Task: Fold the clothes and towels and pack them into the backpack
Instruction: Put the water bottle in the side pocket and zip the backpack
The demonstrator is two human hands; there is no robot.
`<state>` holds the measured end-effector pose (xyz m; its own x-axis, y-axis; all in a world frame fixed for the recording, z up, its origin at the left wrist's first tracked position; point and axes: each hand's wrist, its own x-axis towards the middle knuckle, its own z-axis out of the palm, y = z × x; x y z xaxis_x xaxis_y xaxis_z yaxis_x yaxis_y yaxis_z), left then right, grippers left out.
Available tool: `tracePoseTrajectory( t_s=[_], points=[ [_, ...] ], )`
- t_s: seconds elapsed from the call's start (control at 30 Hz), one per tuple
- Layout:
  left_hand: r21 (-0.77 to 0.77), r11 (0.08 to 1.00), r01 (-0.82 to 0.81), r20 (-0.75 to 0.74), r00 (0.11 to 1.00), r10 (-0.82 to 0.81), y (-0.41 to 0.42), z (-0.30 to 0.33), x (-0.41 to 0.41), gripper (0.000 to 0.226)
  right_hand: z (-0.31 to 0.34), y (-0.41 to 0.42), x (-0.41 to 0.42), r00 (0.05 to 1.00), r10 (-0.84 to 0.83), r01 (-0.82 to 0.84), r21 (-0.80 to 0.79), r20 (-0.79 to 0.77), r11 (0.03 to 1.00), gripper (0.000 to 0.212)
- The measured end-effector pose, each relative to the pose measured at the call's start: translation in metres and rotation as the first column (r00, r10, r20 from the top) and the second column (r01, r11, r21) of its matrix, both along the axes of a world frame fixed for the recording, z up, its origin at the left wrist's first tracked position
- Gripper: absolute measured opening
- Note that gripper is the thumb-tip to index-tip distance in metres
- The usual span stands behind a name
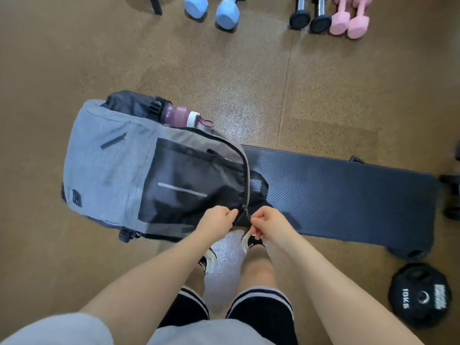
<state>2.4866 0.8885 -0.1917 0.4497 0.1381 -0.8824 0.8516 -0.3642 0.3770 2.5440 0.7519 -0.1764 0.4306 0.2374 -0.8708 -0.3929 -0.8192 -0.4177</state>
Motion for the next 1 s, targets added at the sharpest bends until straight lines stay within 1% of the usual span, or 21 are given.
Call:
tracePoseTrajectory(
  t_s=[0.03, 0.07, 0.1, 0.13, 0.17, 0.2, 0.27, 0.3, 0.37, 0.43, 0.5, 0.57, 0.63, 0.7, 0.8, 0.9, 0.93, 1.0],
  points=[
    [-0.079, 0.987, -0.143, -0.07, 0.988, 0.138, -0.004, -0.001, -0.003, 0.038, 0.001, 0.003, -0.002, 1.0, 0.014, -0.014, -0.004, -0.012, 1.0, 0.019],
    [-0.156, 0.938, -0.31, -0.14, 0.947, 0.29, -0.009, 0.0, -0.004, 0.035, 0.001, 0.007, -0.004, 1.0, 0.013, -0.013, -0.004, -0.024, 1.0, 0.017],
    [-0.204, 0.866, -0.456, -0.192, 0.886, 0.421, -0.016, 0.0, -0.004, 0.032, 0.0, 0.008, -0.006, 0.999, 0.006, -0.006, -0.007, -0.035, 1.0, 0.016],
    [-0.228, 0.798, -0.557, -0.201, 0.829, 0.522, -0.024, -0.002, -0.003, 0.031, -0.002, 0.009, -0.007, 0.999, 0.007, -0.007, -0.011, -0.04, 1.0, 0.014],
    [-0.242, 0.744, -0.623, -0.174, 0.782, 0.599, -0.032, -0.007, -0.001, 0.033, -0.004, 0.009, -0.007, 0.999, 0.032, -0.033, -0.016, -0.041, 0.999, 0.013],
    [-0.232, 0.722, -0.652, -0.131, 0.756, 0.641, -0.039, -0.013, 0.001, 0.036, -0.007, 0.007, -0.005, 0.995, 0.09, -0.091, -0.013, -0.031, 0.996, 0.011],
    [-0.11, 0.729, -0.675, -0.052, 0.737, 0.674, -0.053, -0.025, 0.004, 0.038, -0.012, 0.002, 0.003, 0.976, 0.215, -0.215, 0.002, -0.025, 0.977, 0.01],
    [-0.036, 0.712, -0.702, -0.03, 0.713, 0.701, -0.059, -0.029, 0.005, 0.034, -0.015, 0.0, 0.01, 0.966, 0.256, -0.256, 0.015, -0.031, 0.967, 0.011],
    [0.049, 0.682, -0.729, 0.031, 0.684, 0.729, -0.07, -0.036, 0.007, 0.025, -0.028, -0.006, 0.028, 0.955, 0.295, -0.295, 0.007, -0.027, 0.955, 0.011],
    [0.085, 0.664, -0.743, 0.081, 0.669, 0.739, -0.082, -0.04, 0.007, 0.021, -0.042, -0.008, 0.045, 0.969, 0.247, -0.247, -0.035, -0.001, 0.968, 0.01],
    [0.104, 0.637, -0.764, 0.135, 0.645, 0.752, -0.092, -0.044, 0.005, 0.019, -0.054, -0.005, 0.054, 0.963, 0.266, -0.263, -0.066, 0.047, 0.962, 0.015],
    [0.099, 0.613, -0.784, 0.179, 0.62, 0.764, -0.1, -0.046, 0.004, 0.018, -0.061, 0.003, 0.056, 0.949, 0.308, -0.305, -0.056, 0.061, 0.951, 0.025],
    [0.107, 0.61, -0.785, 0.234, 0.617, 0.752, -0.106, -0.049, 0.002, 0.019, -0.068, 0.014, 0.051, 0.964, 0.261, -0.26, -0.024, 0.049, 0.965, 0.029],
    [0.158, 0.618, -0.77, 0.284, 0.635, 0.719, -0.112, -0.054, -0.002, 0.02, -0.074, 0.017, 0.046, 0.97, 0.227, -0.226, -0.022, 0.091, 0.974, 0.027],
    [0.3, 0.627, -0.719, 0.323, 0.695, 0.642, -0.116, -0.06, -0.01, 0.024, -0.081, 0.012, 0.043, 0.97, 0.199, -0.201, 0.002, 0.137, 0.98, 0.029],
    [0.432, 0.658, -0.616, 0.275, 0.786, 0.554, -0.114, -0.063, -0.033, 0.028, -0.079, 0.007, 0.049, 0.974, 0.145, -0.154, 0.04, 0.174, 0.987, 0.026],
    [0.463, 0.66, -0.591, 0.249, 0.802, 0.543, -0.113, -0.062, -0.045, 0.029, -0.078, 0.007, 0.052, 0.976, 0.123, -0.133, 0.046, 0.181, 0.99, 0.024],
    [0.518, 0.621, -0.588, 0.216, 0.792, 0.571, -0.107, -0.057, -0.07, 0.029, -0.075, 0.009, 0.052, 0.982, 0.076, -0.084, 0.044, 0.172, 0.995, 0.026]
  ],
)
